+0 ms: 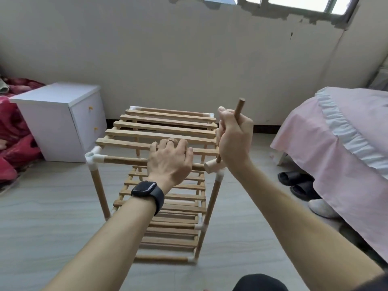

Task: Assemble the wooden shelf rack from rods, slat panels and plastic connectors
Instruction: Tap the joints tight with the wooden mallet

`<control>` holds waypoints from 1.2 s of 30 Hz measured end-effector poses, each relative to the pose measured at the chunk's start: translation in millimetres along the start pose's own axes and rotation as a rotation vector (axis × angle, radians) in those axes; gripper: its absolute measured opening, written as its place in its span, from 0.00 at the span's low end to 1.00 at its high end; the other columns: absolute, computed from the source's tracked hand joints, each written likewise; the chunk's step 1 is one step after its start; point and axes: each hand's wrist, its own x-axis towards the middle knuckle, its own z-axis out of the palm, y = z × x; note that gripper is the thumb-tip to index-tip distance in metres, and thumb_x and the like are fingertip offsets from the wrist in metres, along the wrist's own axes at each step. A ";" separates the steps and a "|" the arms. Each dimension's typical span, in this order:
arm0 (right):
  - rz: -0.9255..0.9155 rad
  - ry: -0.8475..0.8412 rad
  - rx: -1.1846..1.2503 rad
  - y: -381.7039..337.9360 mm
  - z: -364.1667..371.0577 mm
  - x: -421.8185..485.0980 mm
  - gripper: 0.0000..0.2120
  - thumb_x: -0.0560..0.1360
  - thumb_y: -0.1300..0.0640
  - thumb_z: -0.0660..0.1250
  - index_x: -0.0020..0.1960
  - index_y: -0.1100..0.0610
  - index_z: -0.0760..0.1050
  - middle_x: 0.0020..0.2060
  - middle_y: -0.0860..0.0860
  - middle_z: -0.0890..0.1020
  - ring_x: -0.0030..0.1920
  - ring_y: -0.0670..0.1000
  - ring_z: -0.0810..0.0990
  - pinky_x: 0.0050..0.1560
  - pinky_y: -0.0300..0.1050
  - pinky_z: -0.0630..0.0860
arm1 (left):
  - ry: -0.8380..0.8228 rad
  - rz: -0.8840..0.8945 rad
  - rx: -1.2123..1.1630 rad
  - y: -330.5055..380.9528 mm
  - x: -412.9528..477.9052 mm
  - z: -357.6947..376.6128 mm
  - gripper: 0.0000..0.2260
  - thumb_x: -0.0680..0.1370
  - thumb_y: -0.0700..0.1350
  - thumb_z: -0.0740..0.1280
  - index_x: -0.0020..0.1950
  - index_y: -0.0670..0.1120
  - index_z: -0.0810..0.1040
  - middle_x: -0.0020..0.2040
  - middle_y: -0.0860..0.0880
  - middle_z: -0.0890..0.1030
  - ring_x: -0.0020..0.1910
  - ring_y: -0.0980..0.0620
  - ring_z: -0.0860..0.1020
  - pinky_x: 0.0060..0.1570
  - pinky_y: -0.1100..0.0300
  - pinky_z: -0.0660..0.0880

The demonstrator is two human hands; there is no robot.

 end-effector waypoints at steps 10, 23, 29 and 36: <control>0.238 0.007 0.005 -22.2 -40.5 -7.5 0.22 0.84 0.46 0.59 0.35 0.54 0.74 0.34 0.51 0.79 0.39 0.49 0.80 0.52 0.47 0.79 | 0.257 0.467 -0.100 -1.4 -17.7 -29.6 0.16 0.84 0.53 0.62 0.65 0.45 0.78 0.39 0.50 0.82 0.35 0.51 0.76 0.36 0.52 0.79; 0.389 -0.188 -0.777 -5.0 -135.3 -94.1 0.19 0.85 0.44 0.54 0.44 0.48 0.80 0.30 0.45 0.69 0.27 0.42 0.67 0.30 0.41 0.64 | 0.120 0.312 0.090 19.2 -9.6 -8.0 0.29 0.82 0.60 0.59 0.81 0.51 0.61 0.65 0.44 0.77 0.62 0.43 0.75 0.59 0.44 0.73; -0.003 -0.228 -1.201 -39.3 -163.5 -94.5 0.15 0.82 0.41 0.52 0.44 0.47 0.72 0.28 0.37 0.77 0.27 0.46 0.74 0.25 0.39 0.63 | -0.065 0.070 0.135 18.8 -14.3 6.1 0.29 0.81 0.60 0.41 0.78 0.55 0.64 0.74 0.45 0.72 0.74 0.45 0.66 0.73 0.43 0.60; -0.252 -0.099 -1.179 -51.7 -157.6 -89.6 0.13 0.85 0.49 0.55 0.49 0.53 0.74 0.25 0.48 0.73 0.26 0.51 0.74 0.29 0.43 0.70 | -0.080 0.035 0.139 21.0 -14.2 7.8 0.28 0.81 0.58 0.42 0.77 0.54 0.66 0.73 0.44 0.72 0.73 0.44 0.67 0.73 0.44 0.59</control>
